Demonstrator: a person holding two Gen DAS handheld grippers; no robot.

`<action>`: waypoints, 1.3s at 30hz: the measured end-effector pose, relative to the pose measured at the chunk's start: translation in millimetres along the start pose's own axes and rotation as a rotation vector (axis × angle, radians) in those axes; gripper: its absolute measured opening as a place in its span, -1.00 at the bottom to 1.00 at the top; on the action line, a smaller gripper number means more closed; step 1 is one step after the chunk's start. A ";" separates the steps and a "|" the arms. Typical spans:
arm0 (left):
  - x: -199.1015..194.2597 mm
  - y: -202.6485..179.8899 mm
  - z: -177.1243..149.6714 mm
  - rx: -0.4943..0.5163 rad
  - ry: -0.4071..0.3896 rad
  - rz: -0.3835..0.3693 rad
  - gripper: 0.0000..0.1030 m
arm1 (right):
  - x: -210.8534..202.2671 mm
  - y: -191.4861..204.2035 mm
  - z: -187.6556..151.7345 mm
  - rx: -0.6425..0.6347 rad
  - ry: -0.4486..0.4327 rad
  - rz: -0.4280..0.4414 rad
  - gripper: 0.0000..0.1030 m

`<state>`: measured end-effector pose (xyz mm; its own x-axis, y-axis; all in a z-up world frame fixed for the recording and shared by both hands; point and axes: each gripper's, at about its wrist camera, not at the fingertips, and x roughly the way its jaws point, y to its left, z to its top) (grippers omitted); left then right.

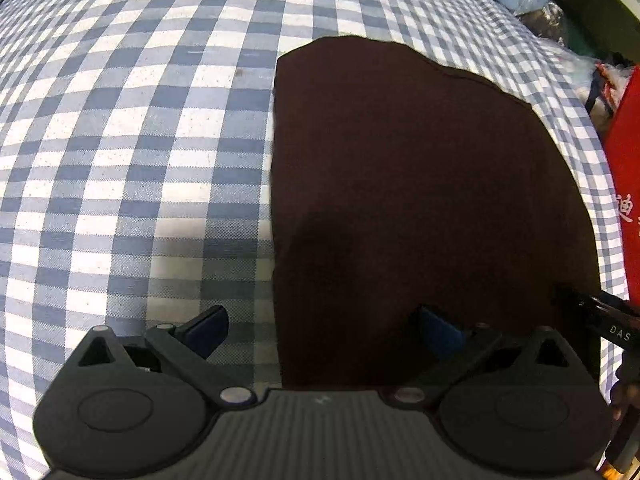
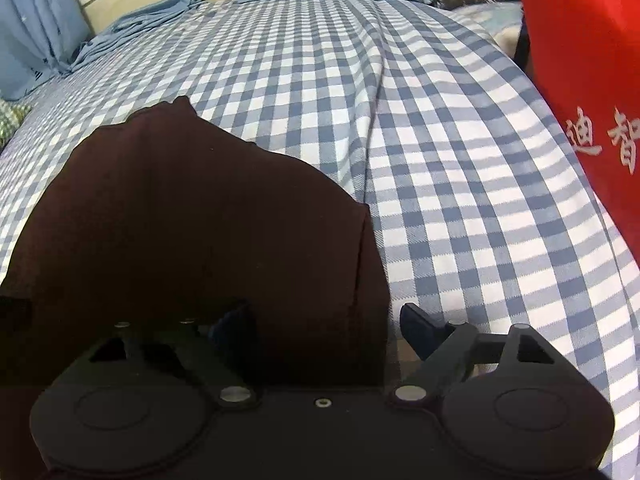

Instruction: Fold small clothes

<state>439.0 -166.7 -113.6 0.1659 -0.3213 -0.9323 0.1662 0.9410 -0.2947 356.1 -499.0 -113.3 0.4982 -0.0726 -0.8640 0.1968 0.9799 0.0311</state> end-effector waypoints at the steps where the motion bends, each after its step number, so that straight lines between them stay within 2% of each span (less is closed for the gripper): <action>1: 1.3 -0.2 0.8 -0.006 0.010 0.002 1.00 | 0.1 0.9 -0.1 -0.003 -0.001 0.002 0.60; 8: 5.1 1.1 2.9 -0.041 0.050 -0.009 1.00 | 0.4 3.3 -0.3 0.028 0.008 0.004 0.55; 20: 9.3 -8.8 10.5 -0.044 0.071 -0.011 0.99 | 2.5 1.5 2.9 0.071 0.036 0.007 0.60; 23: 9.2 -14.9 11.1 -0.033 0.081 -0.030 0.98 | 2.8 2.2 3.6 0.075 0.040 0.014 0.60; 25: 11.5 -22.3 12.1 -0.028 0.096 -0.048 0.96 | 3.9 1.3 4.1 0.096 0.048 0.027 0.60; 28: 13.0 -24.5 12.7 -0.032 0.104 -0.075 0.79 | 5.3 -1.8 4.8 0.140 0.066 0.051 0.59; 31: 10.1 -29.4 15.4 -0.033 0.100 -0.081 0.60 | 1.7 3.4 6.9 0.115 0.069 0.054 0.35; 33: 6.8 -35.0 16.4 -0.014 0.098 -0.069 0.34 | -3.7 10.2 7.9 0.074 0.063 0.038 0.11; 34: 4.8 -38.6 15.9 -0.006 0.093 -0.060 0.24 | -7.8 14.6 7.9 0.043 0.056 0.025 -0.11; 35: 2.0 -41.3 16.2 -0.003 0.087 -0.051 0.03 | -11.5 17.6 7.7 0.021 0.049 0.018 -0.31; 36: -1.3 -42.9 17.1 -0.002 0.083 -0.043 -0.16 | -16.0 20.6 7.6 0.003 0.037 0.014 -0.42; 37: -4.6 -45.9 18.3 -0.003 0.077 -0.037 -0.27 | -21.8 23.5 7.4 -0.009 0.022 0.021 -0.67; 38: -7.5 -46.8 18.9 -0.002 0.070 -0.032 -0.46 | -27.4 25.6 8.0 -0.013 0.011 0.026 -0.71; 39: -12.4 -48.6 19.4 0.001 0.060 -0.032 -0.53 | -33.3 27.8 8.8 -0.015 0.000 0.030 -0.72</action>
<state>447.8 -210.4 -83.6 0.1015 -0.3439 -0.9335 0.1715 0.9303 -0.3241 352.4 -470.9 -79.2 0.5040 -0.0429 -0.8626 0.1688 0.9844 0.0497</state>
